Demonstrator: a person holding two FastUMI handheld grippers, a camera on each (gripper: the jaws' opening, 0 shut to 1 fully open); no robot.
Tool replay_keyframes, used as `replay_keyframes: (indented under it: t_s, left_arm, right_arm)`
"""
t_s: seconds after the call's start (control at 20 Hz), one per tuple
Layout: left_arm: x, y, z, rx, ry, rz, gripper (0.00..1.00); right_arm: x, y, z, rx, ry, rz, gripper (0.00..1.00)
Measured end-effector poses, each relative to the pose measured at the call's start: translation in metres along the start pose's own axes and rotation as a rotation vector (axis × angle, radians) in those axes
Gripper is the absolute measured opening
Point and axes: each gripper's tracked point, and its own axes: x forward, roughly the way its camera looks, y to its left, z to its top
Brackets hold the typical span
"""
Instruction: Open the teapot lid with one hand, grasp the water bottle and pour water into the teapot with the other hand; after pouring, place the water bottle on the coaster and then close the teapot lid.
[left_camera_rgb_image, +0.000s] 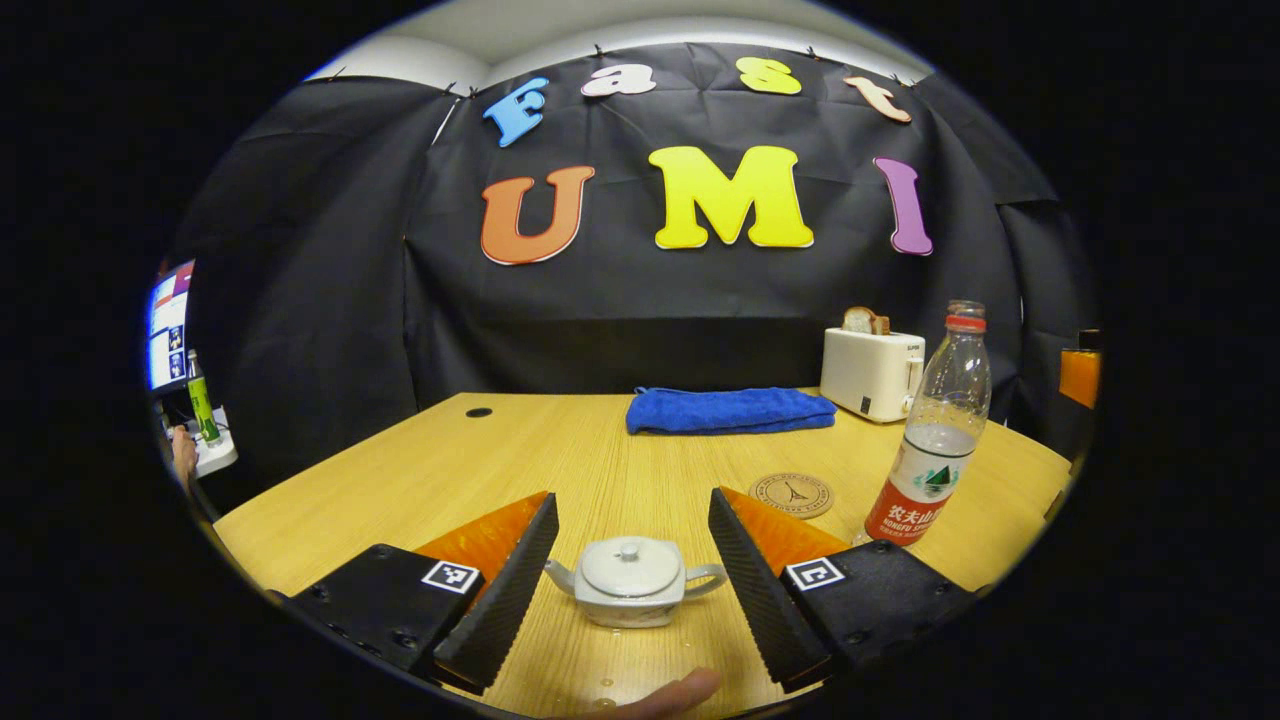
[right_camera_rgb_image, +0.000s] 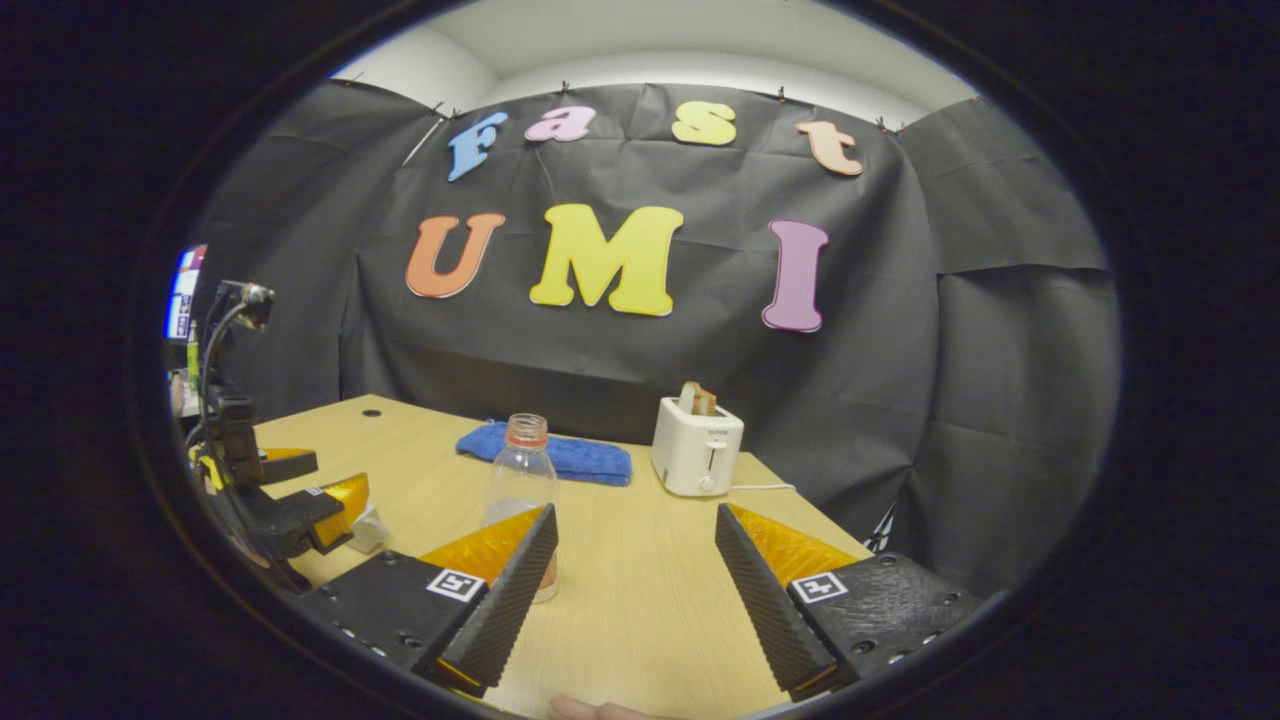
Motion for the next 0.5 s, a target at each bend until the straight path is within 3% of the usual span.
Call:
replay_keyframes:
  t_s: [0.35, 0.5]
  left_arm:
    - [0.012, 0.001, -0.001, 0.014, -0.04, -0.001, 0.73]
    - [0.015, -0.004, -0.009, 0.025, -0.016, -0.019, 0.59]
  right_arm:
    - [0.002, -0.002, -0.003, 0.012, 0.012, -0.01, 0.97]
    - [0.004, 0.003, -0.007, 0.011, 0.023, 0.0, 0.97]
